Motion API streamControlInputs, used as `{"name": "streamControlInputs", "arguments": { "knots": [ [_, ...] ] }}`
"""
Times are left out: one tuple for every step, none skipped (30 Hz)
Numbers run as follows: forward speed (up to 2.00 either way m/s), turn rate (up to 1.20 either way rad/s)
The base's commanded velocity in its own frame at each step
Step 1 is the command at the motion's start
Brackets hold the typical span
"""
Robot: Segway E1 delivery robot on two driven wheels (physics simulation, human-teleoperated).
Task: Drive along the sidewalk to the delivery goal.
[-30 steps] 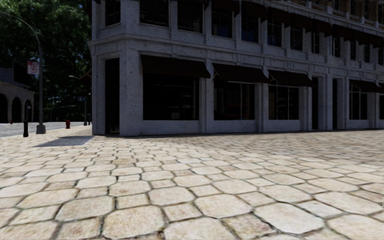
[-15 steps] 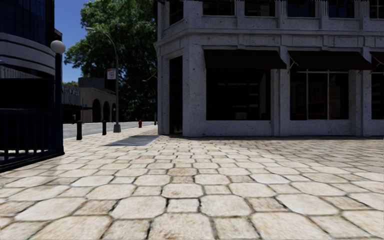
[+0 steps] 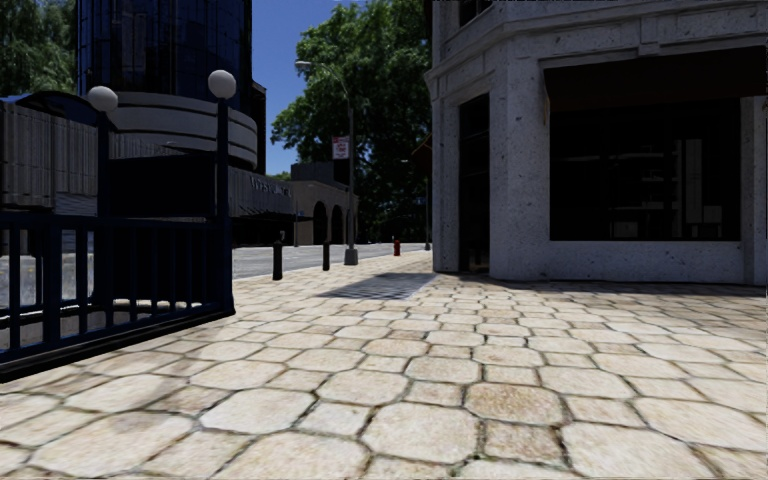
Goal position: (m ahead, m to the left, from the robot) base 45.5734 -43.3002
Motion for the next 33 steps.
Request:
{"name": "streamControlInputs", "arguments": {
  "knots": [
    [1.96, 0.55],
    [1.96, 0.0],
    [1.96, 0.0],
    [1.96, 0.0],
    [1.96, 0.0],
    [1.96, 0.0],
    [1.96, 0.0],
    [1.96, 0.0],
    [1.96, 0.0],
    [1.96, 0.0],
    [1.96, 0.0],
    [1.96, 0.0],
    [1.96, 0.0],
    [1.96, 0.0],
    [1.96, 0.0],
    [1.96, 0.0],
    [1.96, 0.0],
    [1.96, 0.0],
    [1.96, 0.0],
    [1.96, 0.0],
    [1.96, 0.0],
    [1.96, 0.0],
    [1.96, 0.0],
    [1.96, 0.0],
    [1.96, 0.0],
    [1.96, 0.0],
    [1.96, 0.0],
    [1.96, 0.0],
    [1.96, 0.0],
    [1.96, 0.0],
    [1.96, 0.0],
    [1.96, 0.0],
    [1.96, 0.0]
  ]
}}
